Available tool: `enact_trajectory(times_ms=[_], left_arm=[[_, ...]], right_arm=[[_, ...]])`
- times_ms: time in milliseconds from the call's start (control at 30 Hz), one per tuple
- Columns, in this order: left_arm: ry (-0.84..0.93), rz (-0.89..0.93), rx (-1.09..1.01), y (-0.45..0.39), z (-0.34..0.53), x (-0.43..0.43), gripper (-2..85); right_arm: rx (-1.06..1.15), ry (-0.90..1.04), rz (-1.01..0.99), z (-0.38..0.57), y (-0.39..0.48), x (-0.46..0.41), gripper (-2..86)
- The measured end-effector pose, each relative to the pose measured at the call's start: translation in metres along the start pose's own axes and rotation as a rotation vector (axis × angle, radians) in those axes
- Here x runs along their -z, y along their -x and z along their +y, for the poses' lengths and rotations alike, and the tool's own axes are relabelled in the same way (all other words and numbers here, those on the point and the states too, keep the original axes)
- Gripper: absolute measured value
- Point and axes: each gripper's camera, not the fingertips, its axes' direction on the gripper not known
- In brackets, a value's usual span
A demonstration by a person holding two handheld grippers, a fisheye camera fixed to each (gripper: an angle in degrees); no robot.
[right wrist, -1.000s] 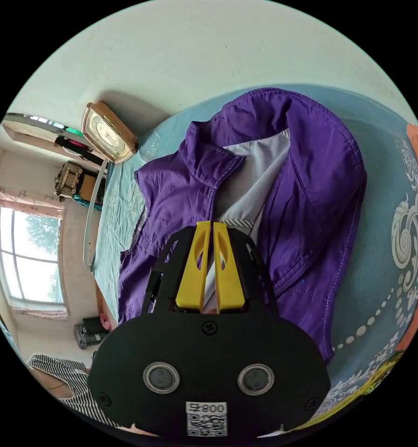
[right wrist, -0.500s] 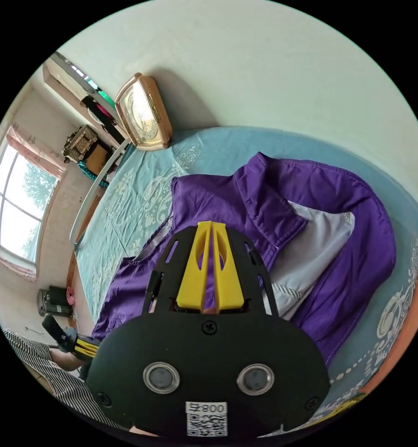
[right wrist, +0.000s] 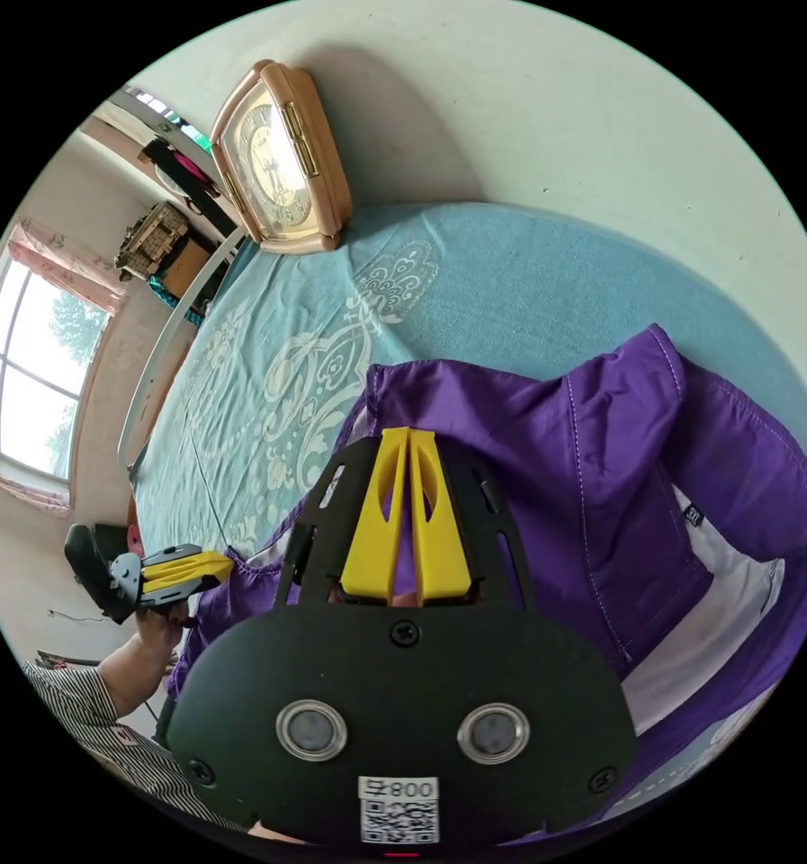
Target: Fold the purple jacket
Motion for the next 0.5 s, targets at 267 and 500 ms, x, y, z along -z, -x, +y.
enact_trajectory(times_ms=[267,500], left_arm=[[-0.023,-0.044,-0.007,-0.001,0.008,0.01,0.1],[-0.086,-0.015,-0.015,0.001,0.023,0.029,0.1]], right_arm=[[0.016,0.009,-0.012,-0.008,0.007,-0.015,0.1],[0.041,-0.061,-0.067,0.026,0.006,0.012,0.1]])
